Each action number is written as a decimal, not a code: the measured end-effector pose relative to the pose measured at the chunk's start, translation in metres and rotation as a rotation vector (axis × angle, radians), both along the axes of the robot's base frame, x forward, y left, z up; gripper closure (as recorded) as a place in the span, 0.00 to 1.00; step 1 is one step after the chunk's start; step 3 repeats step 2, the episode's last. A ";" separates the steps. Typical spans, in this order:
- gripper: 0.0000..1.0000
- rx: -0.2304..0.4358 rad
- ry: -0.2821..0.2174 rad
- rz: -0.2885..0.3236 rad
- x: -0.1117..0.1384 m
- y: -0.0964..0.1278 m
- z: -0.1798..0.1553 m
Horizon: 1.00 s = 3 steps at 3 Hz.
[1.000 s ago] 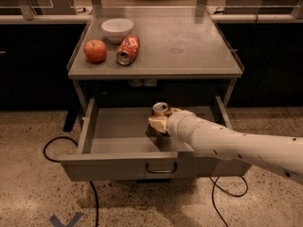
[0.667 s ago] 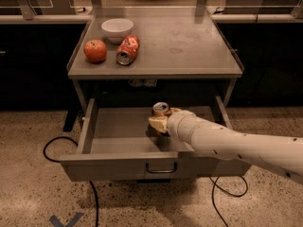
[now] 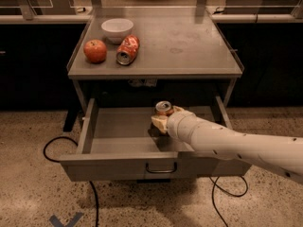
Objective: Place orange can into top drawer
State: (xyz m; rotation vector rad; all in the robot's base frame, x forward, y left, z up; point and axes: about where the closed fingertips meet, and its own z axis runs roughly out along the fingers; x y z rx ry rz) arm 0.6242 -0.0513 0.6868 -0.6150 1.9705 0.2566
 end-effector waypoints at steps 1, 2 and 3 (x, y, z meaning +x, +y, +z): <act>0.00 0.000 0.000 0.000 0.000 0.000 0.000; 0.00 0.000 0.000 0.000 0.000 0.000 0.000; 0.00 0.000 0.000 0.000 0.000 0.000 0.000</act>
Offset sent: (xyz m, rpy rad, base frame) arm 0.0000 0.0000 0.0000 0.0000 0.0000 0.0000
